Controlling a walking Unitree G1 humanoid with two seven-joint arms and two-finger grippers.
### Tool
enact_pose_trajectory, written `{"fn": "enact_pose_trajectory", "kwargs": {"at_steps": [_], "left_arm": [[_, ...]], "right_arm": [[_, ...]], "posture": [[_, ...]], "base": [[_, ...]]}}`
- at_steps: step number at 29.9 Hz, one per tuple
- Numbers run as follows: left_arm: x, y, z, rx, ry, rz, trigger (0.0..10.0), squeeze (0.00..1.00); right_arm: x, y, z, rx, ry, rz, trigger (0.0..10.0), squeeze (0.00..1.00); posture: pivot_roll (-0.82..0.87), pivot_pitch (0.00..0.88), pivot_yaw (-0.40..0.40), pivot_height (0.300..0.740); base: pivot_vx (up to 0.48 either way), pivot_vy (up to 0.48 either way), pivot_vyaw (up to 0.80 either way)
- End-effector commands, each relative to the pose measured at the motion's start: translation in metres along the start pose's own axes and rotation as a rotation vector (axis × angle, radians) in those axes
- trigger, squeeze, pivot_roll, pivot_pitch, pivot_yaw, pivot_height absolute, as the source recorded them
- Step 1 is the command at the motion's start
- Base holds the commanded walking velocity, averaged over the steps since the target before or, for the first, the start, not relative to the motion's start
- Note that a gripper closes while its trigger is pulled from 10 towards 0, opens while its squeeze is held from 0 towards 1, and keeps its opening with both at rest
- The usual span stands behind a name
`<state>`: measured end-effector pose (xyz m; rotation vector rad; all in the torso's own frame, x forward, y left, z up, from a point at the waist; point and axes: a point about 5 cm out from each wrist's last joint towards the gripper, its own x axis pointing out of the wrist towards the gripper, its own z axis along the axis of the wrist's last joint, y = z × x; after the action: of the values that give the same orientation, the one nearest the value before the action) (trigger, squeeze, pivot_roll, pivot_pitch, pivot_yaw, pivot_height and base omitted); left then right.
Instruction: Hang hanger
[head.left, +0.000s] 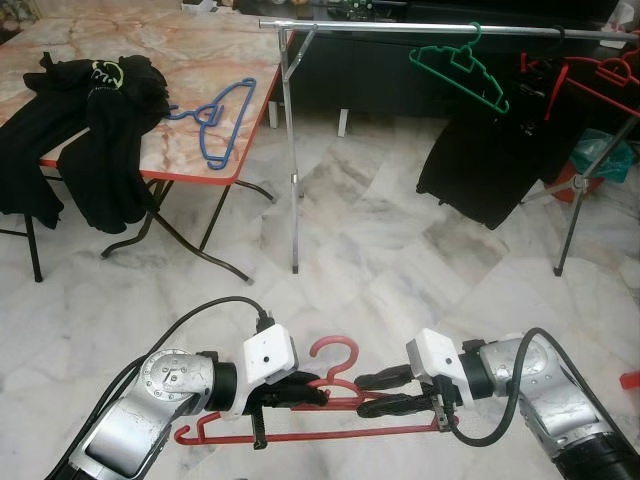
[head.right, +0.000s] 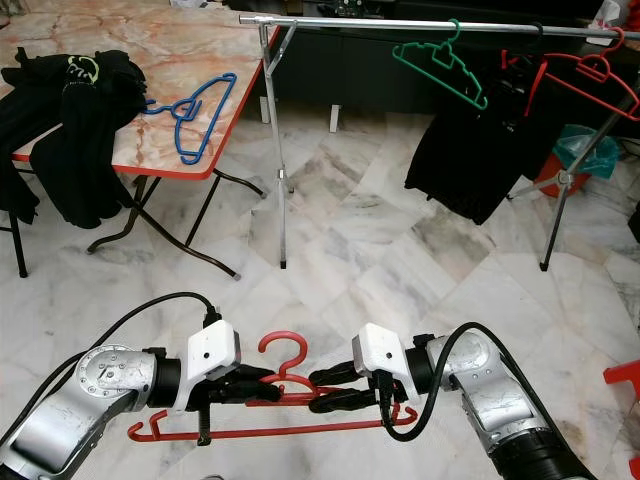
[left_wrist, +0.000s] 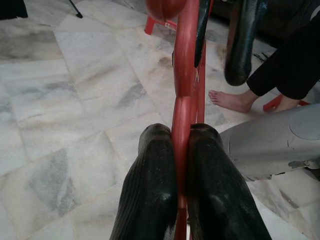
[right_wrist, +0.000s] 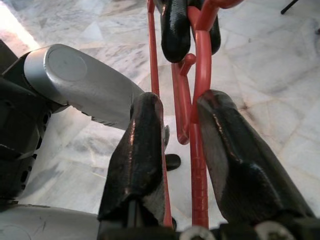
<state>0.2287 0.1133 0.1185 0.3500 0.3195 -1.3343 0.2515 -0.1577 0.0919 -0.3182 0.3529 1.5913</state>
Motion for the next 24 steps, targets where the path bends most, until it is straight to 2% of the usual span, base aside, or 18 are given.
{"fn": "enact_pose_trajectory", "kwargs": {"at_steps": [1, 2, 5, 6, 7, 8, 17, 20, 24], "left_arm": [[-0.003, 0.005, 0.018, 0.038, -0.079, 0.022, 10.0, 0.00], [-0.003, 0.005, 0.018, 0.039, -0.079, 0.021, 10.0, 0.00], [-0.003, 0.004, 0.019, 0.038, -0.079, 0.014, 10.0, 0.00], [-0.003, 0.004, 0.018, 0.037, -0.078, 0.011, 10.0, 0.00], [-0.003, 0.004, 0.019, 0.036, -0.078, 0.010, 10.0, 0.00], [-0.003, 0.003, 0.019, 0.036, -0.078, 0.008, 10.0, 0.00], [-0.001, 0.002, 0.019, 0.033, -0.076, -0.002, 10.0, 0.00], [-0.001, 0.002, 0.019, 0.032, -0.075, -0.003, 10.0, 0.00], [-0.001, 0.002, 0.019, 0.033, -0.076, -0.006, 10.0, 0.00]], "right_arm": [[0.009, 0.008, -0.008, 0.020, 0.031, 0.059, 9.0, 0.85], [0.010, 0.008, -0.008, 0.018, 0.034, 0.053, 9.4, 0.86], [0.011, 0.001, -0.007, 0.005, 0.020, -0.011, 8.9, 0.86], [0.011, 0.000, -0.007, 0.007, 0.018, -0.024, 8.7, 0.07], [0.011, -0.001, -0.008, -0.010, 0.034, -0.033, 9.7, 0.00], [0.011, -0.002, -0.010, -0.027, 0.056, -0.048, 10.0, 0.00], [0.012, -0.017, -0.010, -0.060, 0.045, -0.183, 10.0, 0.00], [0.011, -0.020, -0.009, -0.061, 0.031, -0.201, 10.0, 0.00], [0.013, -0.018, -0.009, -0.049, 0.017, -0.167, 10.0, 0.00]], "posture": [[0.04, 0.126, -0.051, 0.740], [0.04, 0.126, -0.051, 0.740], [0.04, 0.128, -0.049, 0.740], [0.04, 0.128, -0.049, 0.740], [0.03, 0.128, -0.048, 0.740], [0.04, 0.129, -0.048, 0.740], [0.04, 0.133, -0.044, 0.740], [0.04, 0.132, -0.042, 0.740], [0.04, 0.129, -0.043, 0.740]], "base": [[0.000, 0.000, 0.00], [0.000, 0.000, 0.00], [0.000, 0.000, 0.00], [0.000, 0.000, 0.00], [0.000, 0.000, 0.00], [0.000, 0.000, 0.00], [0.000, 0.000, 0.00], [0.000, 0.000, 0.00], [0.000, 0.000, 0.00]]}}
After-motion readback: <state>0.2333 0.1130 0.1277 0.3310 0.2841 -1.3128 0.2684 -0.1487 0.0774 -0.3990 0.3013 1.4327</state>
